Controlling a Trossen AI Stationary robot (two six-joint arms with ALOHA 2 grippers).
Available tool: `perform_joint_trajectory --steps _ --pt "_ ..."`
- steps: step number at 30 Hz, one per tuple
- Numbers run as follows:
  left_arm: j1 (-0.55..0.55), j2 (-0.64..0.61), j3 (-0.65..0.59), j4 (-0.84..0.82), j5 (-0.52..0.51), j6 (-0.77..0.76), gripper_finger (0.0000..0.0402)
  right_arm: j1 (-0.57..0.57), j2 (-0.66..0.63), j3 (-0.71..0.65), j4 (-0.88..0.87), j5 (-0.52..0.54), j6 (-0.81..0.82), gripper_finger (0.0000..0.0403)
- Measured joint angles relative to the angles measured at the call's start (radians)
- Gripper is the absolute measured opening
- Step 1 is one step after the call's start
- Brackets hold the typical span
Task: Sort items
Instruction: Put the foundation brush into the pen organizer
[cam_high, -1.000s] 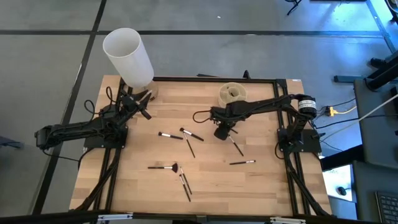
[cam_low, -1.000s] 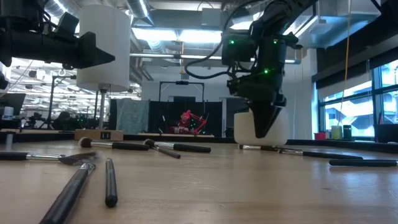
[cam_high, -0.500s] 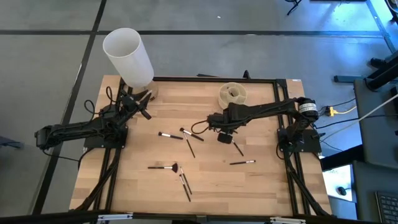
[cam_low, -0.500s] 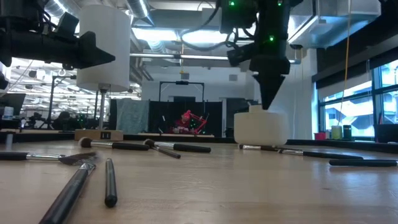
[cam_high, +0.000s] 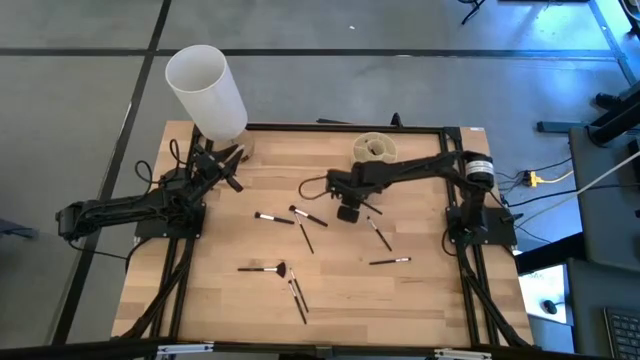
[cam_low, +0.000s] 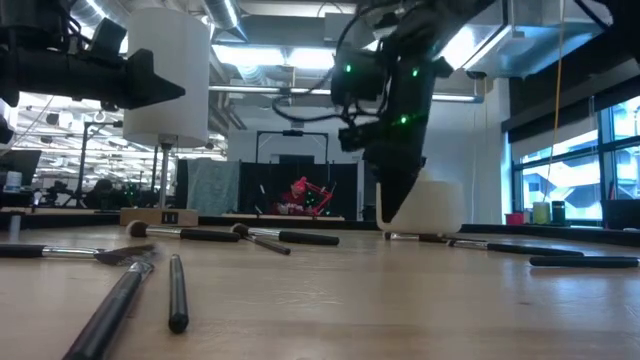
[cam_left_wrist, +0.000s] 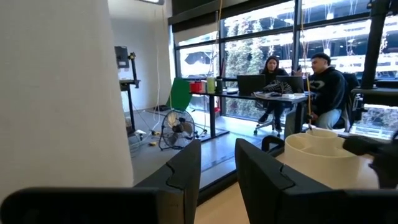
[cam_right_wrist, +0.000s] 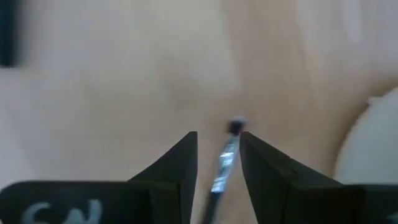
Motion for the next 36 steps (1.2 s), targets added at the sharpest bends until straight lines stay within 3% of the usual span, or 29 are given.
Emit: perform_joint_trajectory --steps 8,13,17,25,36 --pt "0.0 0.0 0.0 0.009 -0.002 0.011 0.0095 -0.052 0.052 0.001 0.033 0.007 -0.062 0.0167" --pt "0.0 0.0 0.0 0.009 -0.002 0.01 0.0095 -0.051 0.083 0.005 0.037 -0.006 -0.058 0.0166" --pt "0.0 0.0 0.0 0.008 0.019 0.008 0.0095 -0.047 0.08 0.004 0.036 -0.018 -0.05 0.0134" --pt "0.0 0.0 0.0 0.008 0.024 0.008 0.0095 -0.038 0.078 0.004 0.031 -0.091 -0.022 0.001" --pt "0.0 0.0 0.0 0.008 0.024 0.008 0.0095 -0.037 0.08 0.117 -0.156 -0.071 0.003 0.0007"
